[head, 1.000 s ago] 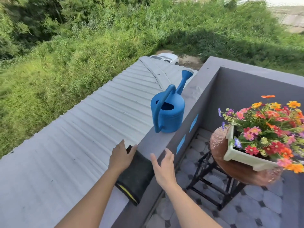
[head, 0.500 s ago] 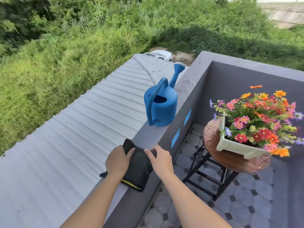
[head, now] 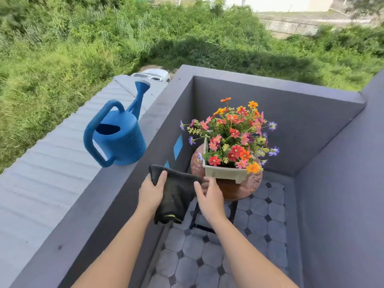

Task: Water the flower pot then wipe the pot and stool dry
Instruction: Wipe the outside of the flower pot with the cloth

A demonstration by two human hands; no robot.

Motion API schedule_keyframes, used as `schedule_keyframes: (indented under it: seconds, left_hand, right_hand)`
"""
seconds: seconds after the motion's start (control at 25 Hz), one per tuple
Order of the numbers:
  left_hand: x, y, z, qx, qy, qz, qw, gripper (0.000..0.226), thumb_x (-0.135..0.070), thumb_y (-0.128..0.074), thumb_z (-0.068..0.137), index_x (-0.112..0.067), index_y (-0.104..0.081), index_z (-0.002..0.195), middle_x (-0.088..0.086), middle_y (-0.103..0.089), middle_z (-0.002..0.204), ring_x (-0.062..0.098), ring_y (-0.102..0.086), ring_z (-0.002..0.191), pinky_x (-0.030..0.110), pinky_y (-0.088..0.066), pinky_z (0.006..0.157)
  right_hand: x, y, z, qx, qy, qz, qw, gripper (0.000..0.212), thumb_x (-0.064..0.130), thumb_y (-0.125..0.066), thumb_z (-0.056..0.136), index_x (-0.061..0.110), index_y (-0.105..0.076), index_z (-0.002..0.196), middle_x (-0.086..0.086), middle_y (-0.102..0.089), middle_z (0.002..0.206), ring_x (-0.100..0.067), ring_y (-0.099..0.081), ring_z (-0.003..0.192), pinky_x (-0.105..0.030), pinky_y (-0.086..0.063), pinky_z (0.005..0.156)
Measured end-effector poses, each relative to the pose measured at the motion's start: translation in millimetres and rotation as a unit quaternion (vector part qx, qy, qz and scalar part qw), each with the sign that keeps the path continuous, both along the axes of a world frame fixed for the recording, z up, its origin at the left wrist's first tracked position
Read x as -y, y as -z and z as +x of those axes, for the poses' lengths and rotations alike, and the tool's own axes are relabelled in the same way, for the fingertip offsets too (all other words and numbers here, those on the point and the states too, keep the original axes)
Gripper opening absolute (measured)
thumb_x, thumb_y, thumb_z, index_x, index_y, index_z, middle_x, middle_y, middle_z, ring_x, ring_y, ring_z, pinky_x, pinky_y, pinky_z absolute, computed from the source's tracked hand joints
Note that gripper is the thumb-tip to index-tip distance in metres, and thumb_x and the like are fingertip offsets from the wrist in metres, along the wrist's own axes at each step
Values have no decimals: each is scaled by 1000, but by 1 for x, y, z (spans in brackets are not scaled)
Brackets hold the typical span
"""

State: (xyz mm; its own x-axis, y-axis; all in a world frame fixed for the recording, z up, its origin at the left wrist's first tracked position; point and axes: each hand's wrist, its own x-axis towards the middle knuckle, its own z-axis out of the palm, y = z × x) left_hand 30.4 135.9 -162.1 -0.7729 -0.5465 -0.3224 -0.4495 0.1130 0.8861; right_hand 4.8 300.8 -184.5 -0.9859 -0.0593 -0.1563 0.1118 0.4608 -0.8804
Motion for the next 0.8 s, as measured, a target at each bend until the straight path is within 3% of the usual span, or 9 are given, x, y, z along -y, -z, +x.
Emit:
schedule_keyframes:
  seconds: [0.12, 0.24, 0.32, 0.4, 0.52, 0.64, 0.72, 0.8]
  left_hand:
    - [-30, 15, -26, -18, -17, 7, 1000, 28, -41, -61, 86, -16, -56, 98, 2, -63, 95, 23, -61, 93, 35, -48, 78]
    - [-49, 35, -59, -12, 6, 4, 1000, 32, -21, -71, 78, -14, -53, 104, 3, -62, 97, 24, -60, 92, 31, -47, 73]
    - [-55, 58, -81, -7, 58, -10, 998, 46, -17, -74, 69, -17, -52, 109, 5, -63, 103, 26, -62, 96, 37, -53, 78]
    - [-60, 78, -96, -14, 108, -20, 994, 57, -23, -78, 62, -23, -53, 113, 2, -65, 108, 22, -62, 100, 40, -53, 84]
    - [-66, 95, -104, -57, 164, -32, 984, 59, -29, -83, 63, -26, -55, 115, -9, -66, 107, 11, -60, 100, 30, -50, 84]
    - [-74, 99, -107, -104, 153, -51, 981, 53, -28, -81, 71, -21, -58, 117, -11, -66, 106, 9, -60, 100, 23, -46, 81]
    - [-76, 98, -108, -110, 139, -58, 982, 49, -30, -80, 72, -19, -60, 116, -10, -67, 105, 9, -60, 100, 23, -45, 80]
    - [-76, 94, -109, -116, 131, -58, 983, 51, -34, -79, 73, -18, -60, 117, -8, -68, 106, 10, -62, 101, 29, -49, 85]
  right_hand:
    - [-39, 29, -9, -10, 98, 31, 995, 35, 34, -49, 93, 9, -44, 118, -9, -55, 110, -24, -55, 101, -33, -46, 82]
    - [-70, 46, -39, -21, 174, 54, 983, 55, 30, -54, 92, 2, -31, 133, -19, -41, 132, -34, -44, 120, -40, -40, 95]
    - [-84, 66, -68, -6, 158, 55, 986, 74, 32, -58, 89, 2, -18, 143, -21, -29, 146, -35, -31, 134, -45, -35, 106]
    - [-93, 86, -86, -12, 114, 57, 992, 80, 39, -60, 85, 7, -17, 144, -16, -33, 148, -34, -32, 135, -51, -35, 106]
    - [-96, 105, -98, -17, 68, 63, 996, 67, 39, -59, 86, 4, -31, 136, -15, -52, 131, -32, -50, 119, -45, -46, 94]
    - [-94, 107, -104, -44, 78, 90, 992, 56, 34, -52, 92, -2, -35, 130, -20, -59, 111, -36, -58, 101, -29, -38, 73]
    - [-91, 100, -102, -49, 85, 93, 991, 60, 33, -48, 94, -1, -26, 139, -22, -54, 120, -36, -54, 107, -33, -38, 78]
    - [-89, 90, -97, -50, 80, 83, 992, 66, 31, -44, 96, -1, -14, 145, -23, -40, 137, -36, -43, 123, -38, -36, 94]
